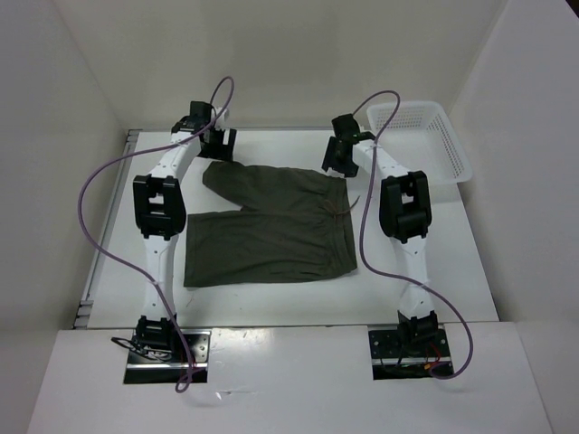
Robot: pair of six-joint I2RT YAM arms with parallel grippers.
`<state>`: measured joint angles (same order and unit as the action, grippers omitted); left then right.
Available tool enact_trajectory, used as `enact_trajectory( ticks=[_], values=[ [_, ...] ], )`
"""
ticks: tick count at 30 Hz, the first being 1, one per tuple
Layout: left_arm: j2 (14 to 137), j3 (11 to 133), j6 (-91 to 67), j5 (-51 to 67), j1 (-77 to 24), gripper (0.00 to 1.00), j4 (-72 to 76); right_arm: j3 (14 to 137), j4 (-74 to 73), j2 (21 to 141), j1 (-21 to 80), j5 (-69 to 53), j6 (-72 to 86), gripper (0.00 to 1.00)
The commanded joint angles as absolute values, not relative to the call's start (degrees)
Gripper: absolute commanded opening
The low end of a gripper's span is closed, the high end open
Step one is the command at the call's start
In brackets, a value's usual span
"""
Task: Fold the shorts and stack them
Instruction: Flatten the shorts out, then fold the shorts
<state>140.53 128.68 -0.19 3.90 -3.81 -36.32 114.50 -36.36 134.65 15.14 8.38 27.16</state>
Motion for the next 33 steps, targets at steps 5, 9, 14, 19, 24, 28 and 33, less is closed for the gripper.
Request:
enact_trajectory(
  ticks=[5, 9, 14, 19, 24, 28, 33],
  values=[
    [143.61, 129.02, 0.00, 5.78, -3.43, 0.95, -37.26, 112.24, -40.52, 134.38, 15.56, 7.29, 26.90, 0.70],
    [143.61, 127.27, 0.00, 10.10, -3.43, 0.77, -39.45, 110.13, -42.28, 133.51, 15.56, 7.29, 26.29, 0.70],
    [140.28, 121.30, 0.00, 15.02, -3.95, 0.31, -40.69, 104.50, -39.82, 128.77, 15.56, 5.46, 26.28, 0.50],
    [136.16, 119.45, 0.00, 15.56, -3.96, 0.00, -40.69, 103.89, -39.12, 128.15, 15.56, 1.24, 24.35, 0.02],
    [126.32, 115.76, 0.00, 13.45, -3.96, 0.00, -35.60, 99.68, -34.55, 120.25, 15.56, 0.09, 22.51, 0.00],
    [114.30, 108.04, 0.00, 13.27, -4.56, 0.01, -34.45, 94.14, -30.85, 111.46, 15.56, 0.09, 21.01, 0.00],
    [104.35, 93.56, 0.00, 15.91, -5.80, 0.09, -37.88, 83.61, -26.72, 100.83, 17.22, -2.01, 19.78, 0.00]
  ],
)
